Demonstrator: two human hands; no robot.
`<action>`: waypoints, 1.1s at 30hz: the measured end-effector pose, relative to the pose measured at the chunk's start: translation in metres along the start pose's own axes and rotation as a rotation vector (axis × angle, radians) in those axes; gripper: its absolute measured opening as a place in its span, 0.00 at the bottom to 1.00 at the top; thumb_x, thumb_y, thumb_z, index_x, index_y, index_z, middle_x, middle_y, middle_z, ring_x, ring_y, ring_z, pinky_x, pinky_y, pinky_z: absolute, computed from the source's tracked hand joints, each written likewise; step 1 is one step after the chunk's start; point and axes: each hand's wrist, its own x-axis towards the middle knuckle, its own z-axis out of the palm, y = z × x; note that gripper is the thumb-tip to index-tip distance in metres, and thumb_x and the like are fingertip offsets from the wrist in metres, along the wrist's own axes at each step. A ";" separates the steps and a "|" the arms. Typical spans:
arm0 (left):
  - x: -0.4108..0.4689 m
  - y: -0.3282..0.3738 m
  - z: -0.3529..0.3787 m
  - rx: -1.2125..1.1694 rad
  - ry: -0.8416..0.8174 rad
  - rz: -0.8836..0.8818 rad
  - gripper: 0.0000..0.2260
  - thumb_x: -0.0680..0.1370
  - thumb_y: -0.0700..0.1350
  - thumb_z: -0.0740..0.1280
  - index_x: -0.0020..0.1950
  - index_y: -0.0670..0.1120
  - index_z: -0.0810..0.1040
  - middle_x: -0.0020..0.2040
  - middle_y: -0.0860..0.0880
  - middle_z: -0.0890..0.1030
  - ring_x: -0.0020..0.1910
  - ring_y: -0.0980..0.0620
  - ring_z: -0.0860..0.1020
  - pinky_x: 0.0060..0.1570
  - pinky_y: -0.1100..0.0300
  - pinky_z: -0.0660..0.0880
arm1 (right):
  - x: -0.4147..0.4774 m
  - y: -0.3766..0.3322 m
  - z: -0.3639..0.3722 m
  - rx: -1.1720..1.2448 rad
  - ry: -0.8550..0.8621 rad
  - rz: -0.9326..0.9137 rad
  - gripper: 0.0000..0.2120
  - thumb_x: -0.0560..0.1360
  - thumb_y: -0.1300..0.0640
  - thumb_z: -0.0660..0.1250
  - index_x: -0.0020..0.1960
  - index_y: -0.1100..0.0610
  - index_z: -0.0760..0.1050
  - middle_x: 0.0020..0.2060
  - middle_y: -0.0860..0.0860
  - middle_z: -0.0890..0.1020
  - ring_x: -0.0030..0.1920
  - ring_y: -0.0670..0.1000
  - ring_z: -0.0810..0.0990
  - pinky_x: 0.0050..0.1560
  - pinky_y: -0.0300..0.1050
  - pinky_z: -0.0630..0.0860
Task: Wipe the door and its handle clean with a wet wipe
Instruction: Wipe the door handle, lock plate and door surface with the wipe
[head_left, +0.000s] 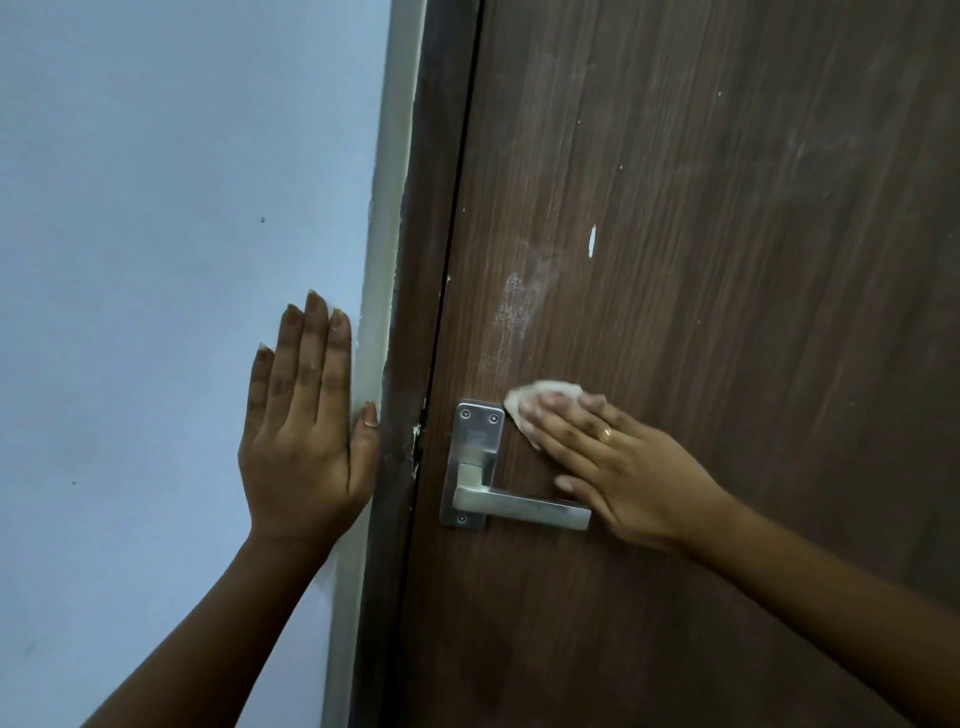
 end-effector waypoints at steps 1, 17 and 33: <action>0.000 0.000 0.000 -0.001 0.002 0.003 0.27 0.80 0.47 0.52 0.77 0.43 0.51 0.77 0.44 0.54 0.78 0.48 0.50 0.77 0.54 0.47 | -0.009 0.006 0.002 -0.018 -0.017 -0.040 0.25 0.81 0.48 0.44 0.75 0.57 0.54 0.74 0.53 0.57 0.75 0.51 0.52 0.72 0.50 0.51; 0.000 -0.001 0.000 0.000 0.006 0.004 0.26 0.79 0.47 0.53 0.77 0.40 0.54 0.77 0.43 0.55 0.78 0.50 0.49 0.77 0.54 0.47 | 0.019 0.020 -0.012 -0.006 0.015 -0.024 0.25 0.81 0.49 0.42 0.75 0.55 0.53 0.74 0.51 0.56 0.75 0.49 0.49 0.73 0.49 0.49; 0.000 -0.001 0.002 0.004 0.001 0.002 0.27 0.80 0.47 0.52 0.77 0.41 0.52 0.77 0.43 0.54 0.78 0.49 0.49 0.77 0.53 0.47 | 0.019 0.066 -0.042 -0.073 0.060 0.192 0.27 0.80 0.47 0.43 0.75 0.59 0.52 0.73 0.55 0.54 0.74 0.53 0.53 0.73 0.52 0.51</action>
